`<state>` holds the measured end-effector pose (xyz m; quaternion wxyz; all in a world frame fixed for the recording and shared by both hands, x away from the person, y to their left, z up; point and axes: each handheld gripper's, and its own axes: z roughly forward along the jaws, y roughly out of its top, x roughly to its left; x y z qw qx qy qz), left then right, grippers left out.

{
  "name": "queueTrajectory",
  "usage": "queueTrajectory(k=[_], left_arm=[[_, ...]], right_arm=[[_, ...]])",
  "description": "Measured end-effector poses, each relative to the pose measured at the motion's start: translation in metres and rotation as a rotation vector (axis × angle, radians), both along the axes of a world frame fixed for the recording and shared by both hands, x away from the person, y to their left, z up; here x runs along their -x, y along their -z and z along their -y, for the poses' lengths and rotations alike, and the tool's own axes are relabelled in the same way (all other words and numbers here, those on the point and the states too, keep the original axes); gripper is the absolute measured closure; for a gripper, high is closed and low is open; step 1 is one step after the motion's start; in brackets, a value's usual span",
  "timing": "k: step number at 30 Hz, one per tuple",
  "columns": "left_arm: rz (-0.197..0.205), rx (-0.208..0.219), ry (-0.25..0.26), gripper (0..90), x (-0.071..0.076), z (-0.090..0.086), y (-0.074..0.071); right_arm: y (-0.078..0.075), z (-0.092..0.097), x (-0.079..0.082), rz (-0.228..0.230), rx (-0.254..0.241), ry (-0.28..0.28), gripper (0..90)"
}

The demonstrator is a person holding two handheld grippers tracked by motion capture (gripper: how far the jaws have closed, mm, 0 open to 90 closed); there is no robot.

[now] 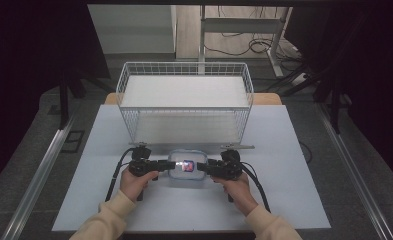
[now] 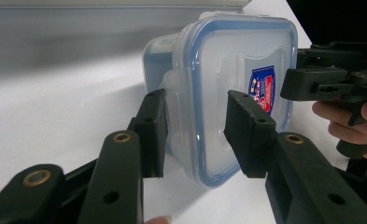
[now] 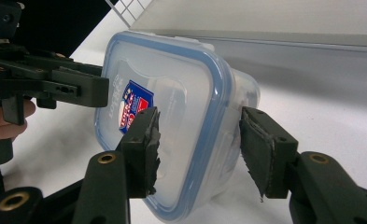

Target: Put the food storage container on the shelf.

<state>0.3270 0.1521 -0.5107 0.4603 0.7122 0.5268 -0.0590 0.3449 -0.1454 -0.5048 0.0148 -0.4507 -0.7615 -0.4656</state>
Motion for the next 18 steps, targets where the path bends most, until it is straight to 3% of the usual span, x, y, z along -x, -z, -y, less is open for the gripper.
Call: queueTrajectory(k=[3, 18], left_arm=[[0.010, -0.010, -0.007, 61.2, 0.0010, 0.0001, -0.0014], [0.028, -0.028, -0.012, 62.5, 0.0031, 0.0021, -0.0041]], right_arm=[[-0.0013, 0.0014, 0.0002, 0.000, -0.019, 0.002, 50.9], [-0.0041, 0.0020, 0.0007, 0.047, -0.016, 0.011, 53.2]])
